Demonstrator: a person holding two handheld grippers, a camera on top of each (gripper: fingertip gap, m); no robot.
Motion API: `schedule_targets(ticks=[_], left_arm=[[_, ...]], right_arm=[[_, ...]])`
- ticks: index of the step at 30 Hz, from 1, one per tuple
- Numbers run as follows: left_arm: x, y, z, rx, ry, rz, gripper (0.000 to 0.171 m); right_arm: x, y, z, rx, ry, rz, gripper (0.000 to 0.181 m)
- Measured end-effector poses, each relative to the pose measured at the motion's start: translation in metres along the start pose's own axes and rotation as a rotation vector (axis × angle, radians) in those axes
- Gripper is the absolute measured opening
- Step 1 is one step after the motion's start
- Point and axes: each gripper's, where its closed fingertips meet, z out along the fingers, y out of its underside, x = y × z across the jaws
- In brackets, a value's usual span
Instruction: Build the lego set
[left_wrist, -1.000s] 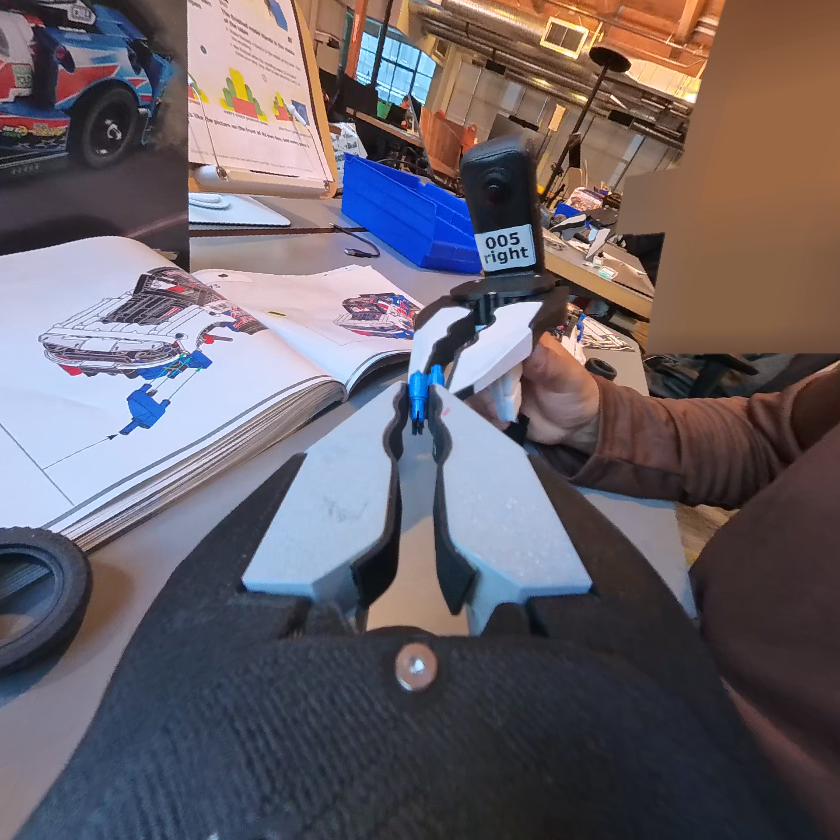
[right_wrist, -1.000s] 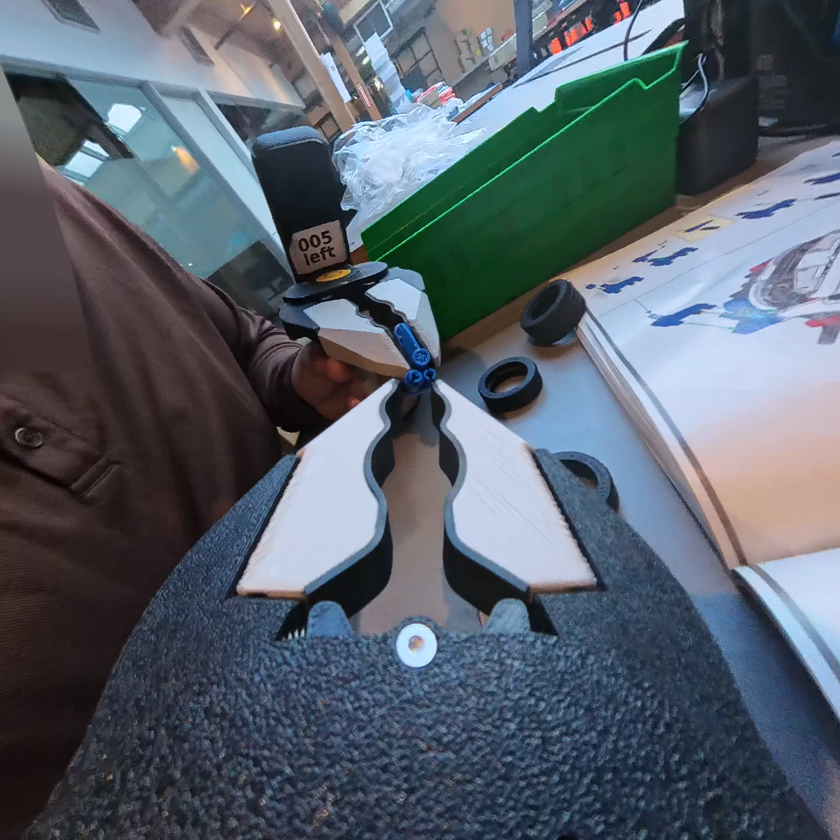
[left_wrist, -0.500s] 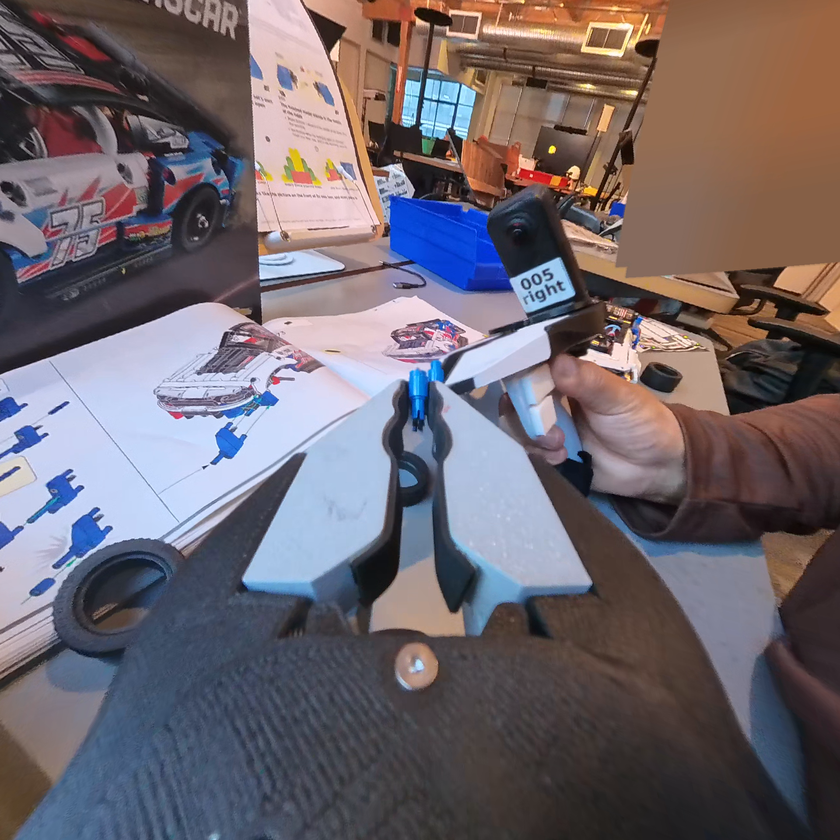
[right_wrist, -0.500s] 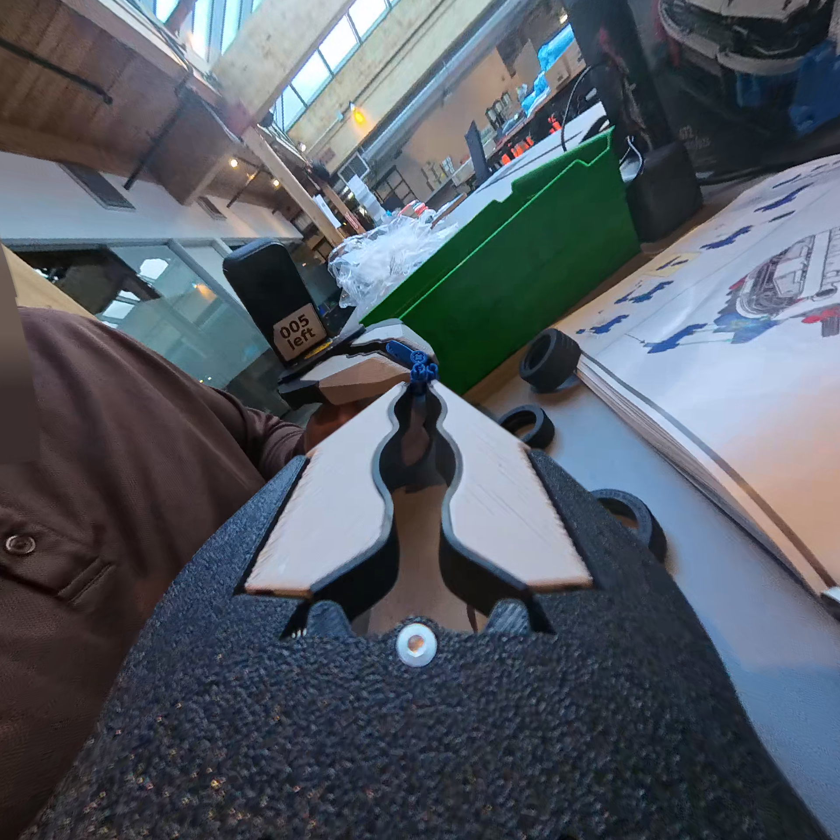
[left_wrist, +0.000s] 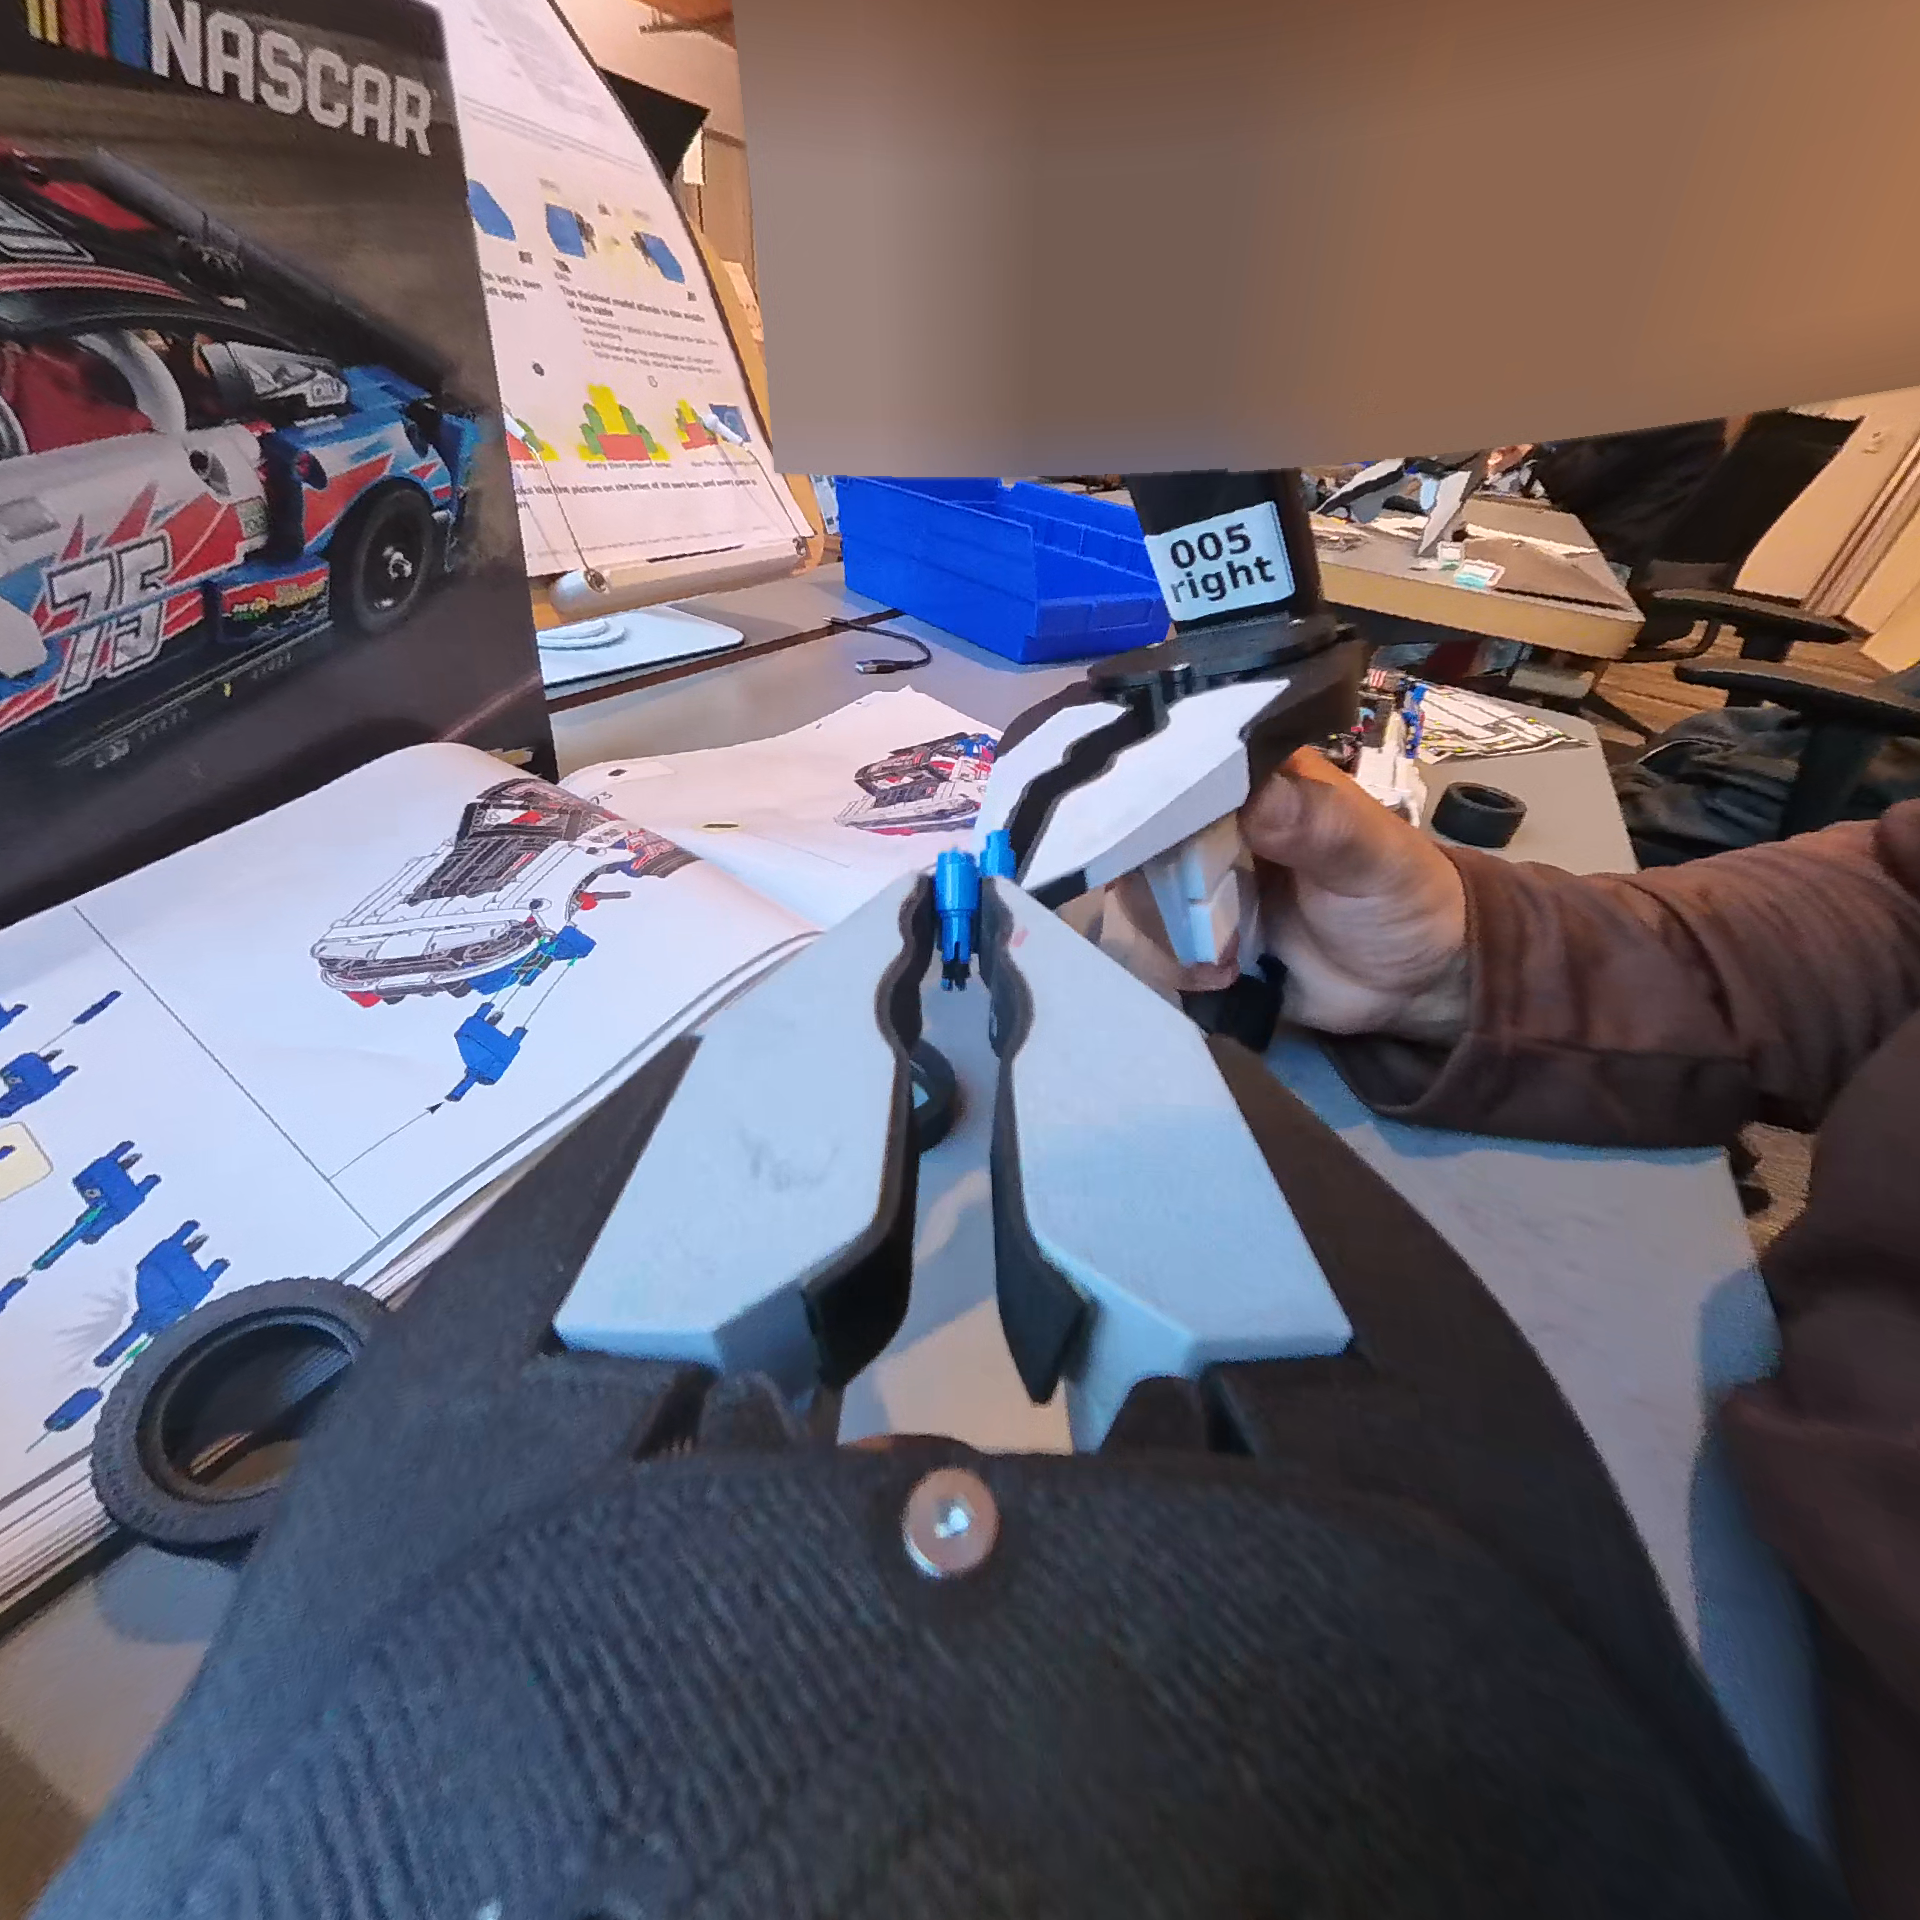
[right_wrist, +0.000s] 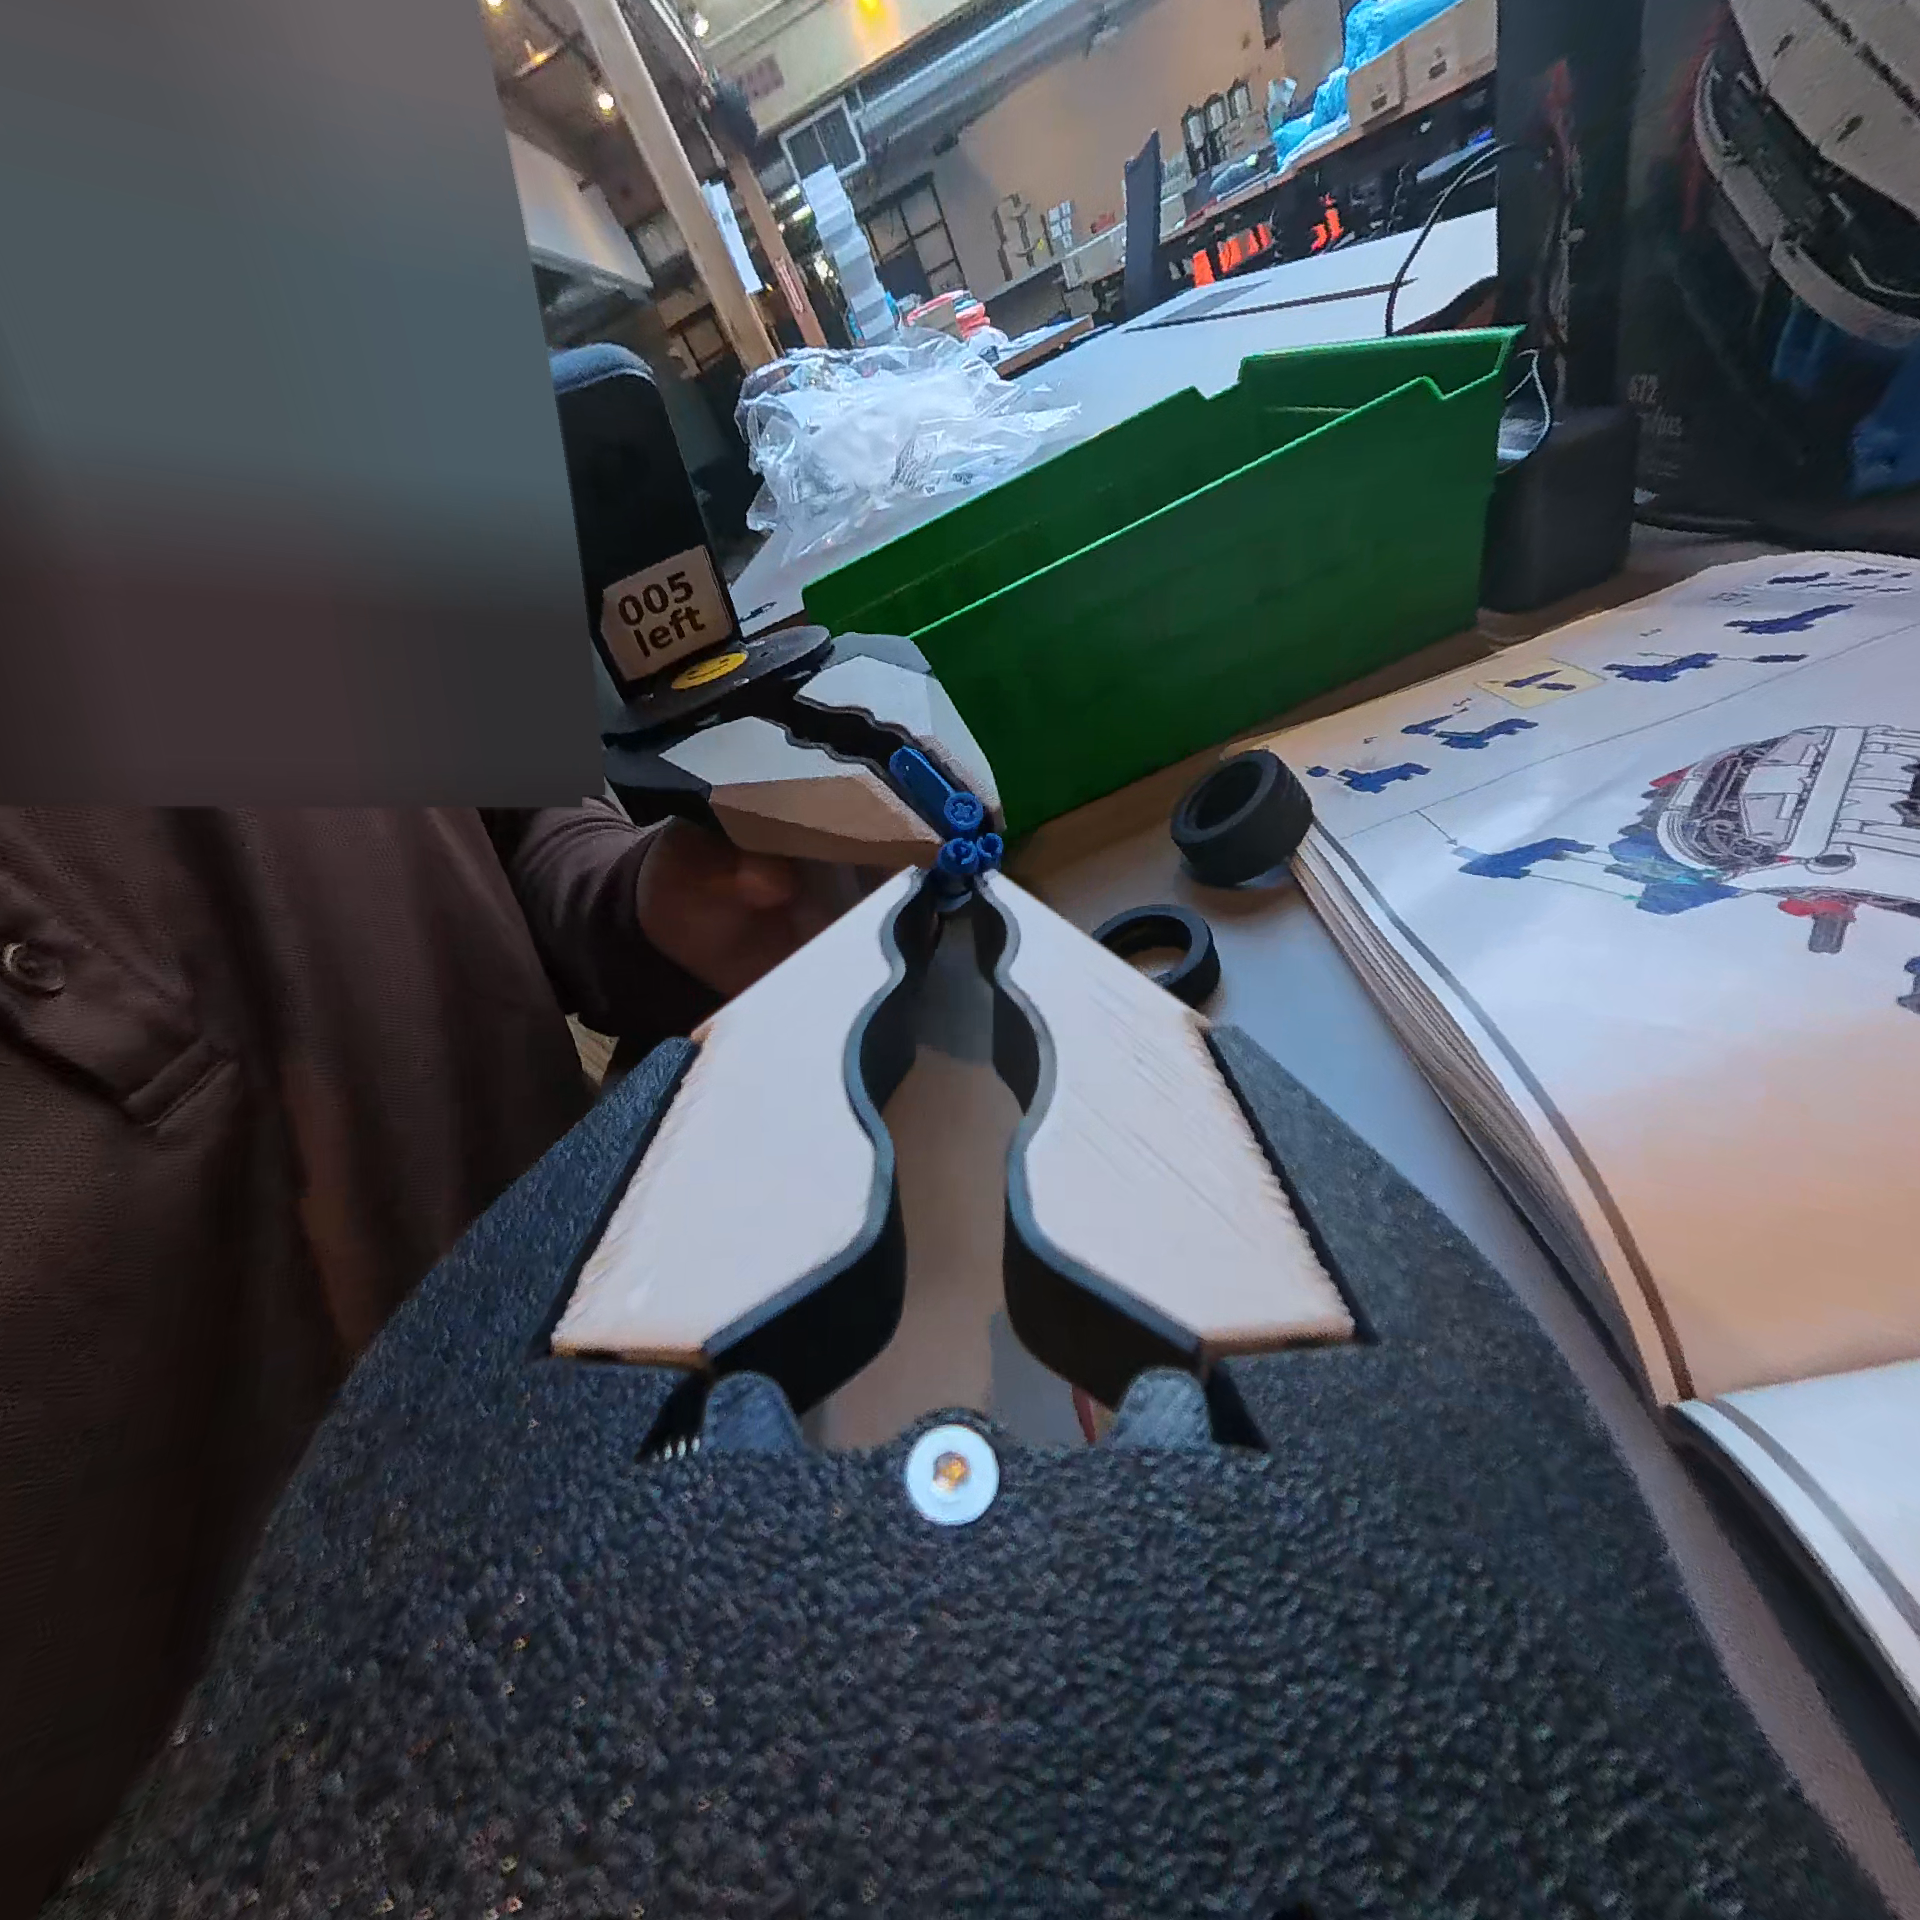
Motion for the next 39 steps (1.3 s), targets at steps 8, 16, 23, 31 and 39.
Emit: schedule_targets(ticks=[8, 16, 23, 31, 39], left_arm=[[-0.002, 0.005, 0.001, -0.006, 0.016, -0.072, 0.005], [-0.006, 0.009, -0.002, -0.017, 0.025, -0.084, 0.005], [-0.023, 0.009, -0.003, -0.014, -0.049, -0.134, 0.006], [-0.019, 0.017, 0.006, -0.056, -0.048, -0.221, 0.004], [-0.008, 0.051, 0.015, -0.311, -0.002, -0.150, 0.004]], right_arm=[[0.004, 0.002, 0.000, -0.005, -0.013, -0.017, 0.008], [0.007, 0.004, 0.005, -0.009, -0.011, -0.002, 0.006], [0.019, -0.003, 0.012, 0.093, -0.054, 0.275, 0.004], [0.048, -0.027, -0.032, 0.142, 0.185, 0.175, 0.006], [0.025, -0.006, -0.020, 0.079, 0.118, 0.209, 0.006]])
